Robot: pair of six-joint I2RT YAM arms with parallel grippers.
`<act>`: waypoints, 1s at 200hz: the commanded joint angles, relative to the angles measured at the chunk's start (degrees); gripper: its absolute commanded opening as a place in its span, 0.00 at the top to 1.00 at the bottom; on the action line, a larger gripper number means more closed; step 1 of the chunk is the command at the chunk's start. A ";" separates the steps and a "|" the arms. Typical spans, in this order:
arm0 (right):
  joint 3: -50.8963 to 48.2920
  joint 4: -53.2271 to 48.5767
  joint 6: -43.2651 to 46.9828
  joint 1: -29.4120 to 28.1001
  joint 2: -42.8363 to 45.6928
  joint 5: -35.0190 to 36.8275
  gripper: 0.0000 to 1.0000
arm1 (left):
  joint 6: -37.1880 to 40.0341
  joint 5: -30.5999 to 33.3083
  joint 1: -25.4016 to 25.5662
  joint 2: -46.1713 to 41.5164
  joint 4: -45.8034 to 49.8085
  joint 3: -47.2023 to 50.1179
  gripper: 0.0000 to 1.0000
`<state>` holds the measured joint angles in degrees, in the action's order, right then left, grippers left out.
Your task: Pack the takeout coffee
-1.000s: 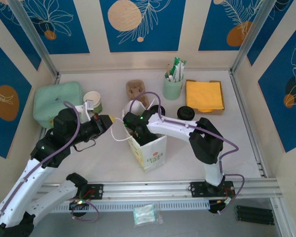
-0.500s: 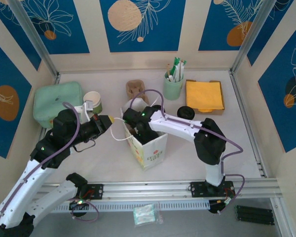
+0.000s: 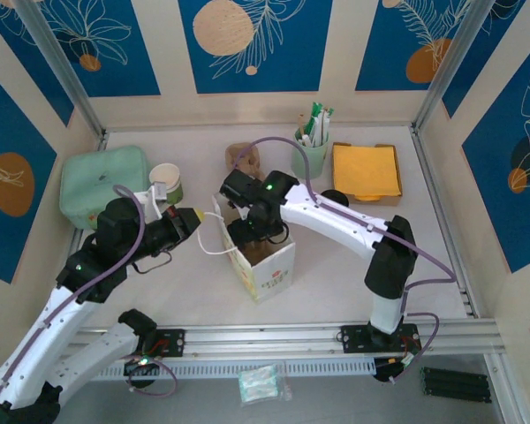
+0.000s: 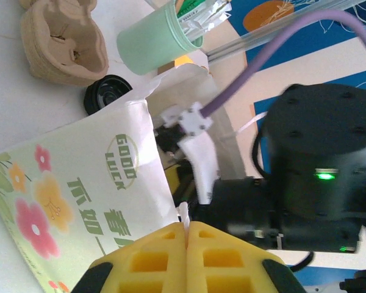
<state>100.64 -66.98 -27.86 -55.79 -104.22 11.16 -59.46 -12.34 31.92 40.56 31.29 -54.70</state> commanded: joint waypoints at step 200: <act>15.81 -14.21 -2.45 -4.94 9.36 5.89 0.24 | 3.52 2.91 0.35 -1.07 -1.80 1.78 1.00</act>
<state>114.87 -78.04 -29.02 -60.05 -96.88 15.51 -57.93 -10.61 31.90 40.53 30.44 -53.49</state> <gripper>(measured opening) 0.761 0.063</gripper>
